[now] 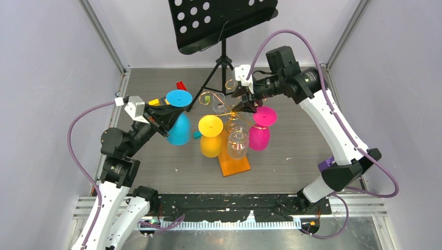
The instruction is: Place the wine glass upside down on the wine glass rack
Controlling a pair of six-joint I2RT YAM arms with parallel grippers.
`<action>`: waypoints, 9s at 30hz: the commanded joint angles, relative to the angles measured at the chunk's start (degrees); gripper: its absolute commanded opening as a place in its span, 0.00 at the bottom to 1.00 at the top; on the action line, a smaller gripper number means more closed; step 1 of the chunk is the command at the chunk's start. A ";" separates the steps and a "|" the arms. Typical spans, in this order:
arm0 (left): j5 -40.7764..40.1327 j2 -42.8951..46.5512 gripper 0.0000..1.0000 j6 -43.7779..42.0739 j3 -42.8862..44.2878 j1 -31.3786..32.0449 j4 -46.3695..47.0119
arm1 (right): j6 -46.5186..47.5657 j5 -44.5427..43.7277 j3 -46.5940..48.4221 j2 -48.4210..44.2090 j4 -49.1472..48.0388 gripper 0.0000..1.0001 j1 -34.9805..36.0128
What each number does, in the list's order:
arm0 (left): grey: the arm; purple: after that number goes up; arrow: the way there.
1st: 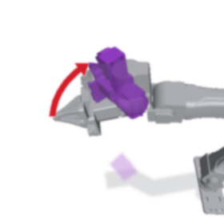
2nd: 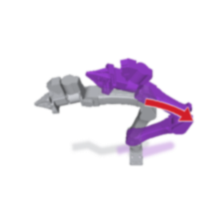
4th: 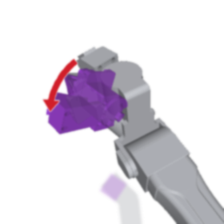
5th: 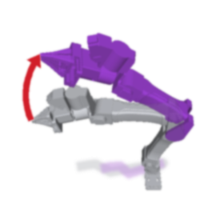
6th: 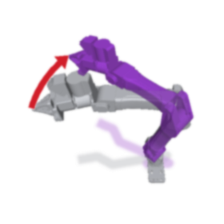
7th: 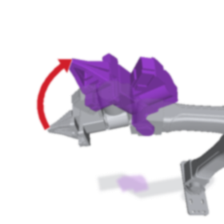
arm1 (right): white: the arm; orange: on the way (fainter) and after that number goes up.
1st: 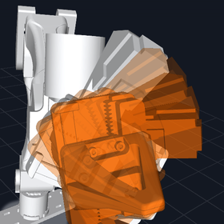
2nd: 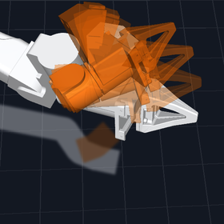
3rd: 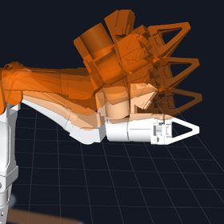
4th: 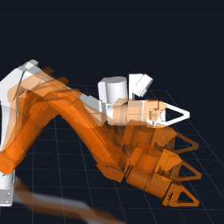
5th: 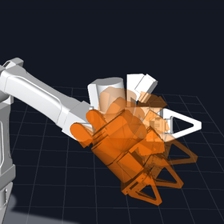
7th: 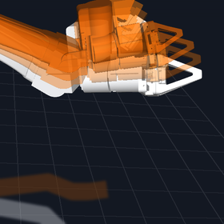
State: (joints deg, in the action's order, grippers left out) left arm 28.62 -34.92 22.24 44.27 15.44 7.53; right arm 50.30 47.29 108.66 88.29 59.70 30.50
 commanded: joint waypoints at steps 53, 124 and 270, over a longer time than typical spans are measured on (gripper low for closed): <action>8.73 -22.24 0.00 1.74 -14.11 7.85 49.73 | -0.14 2.99 2.39 1.37 3.89 0.05 -0.43; 3.02 -31.27 0.00 5.56 -17.96 7.71 63.32 | -0.85 1.61 2.13 1.84 3.41 0.05 -0.36; -3.66 -62.61 0.61 0.30 45.53 5.38 -39.11 | -32.65 -33.96 -24.37 -27.99 -33.47 0.69 -0.43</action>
State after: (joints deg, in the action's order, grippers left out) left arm 26.85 -96.99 24.51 87.48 20.51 -30.59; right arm 17.43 12.53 84.47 61.21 27.55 30.13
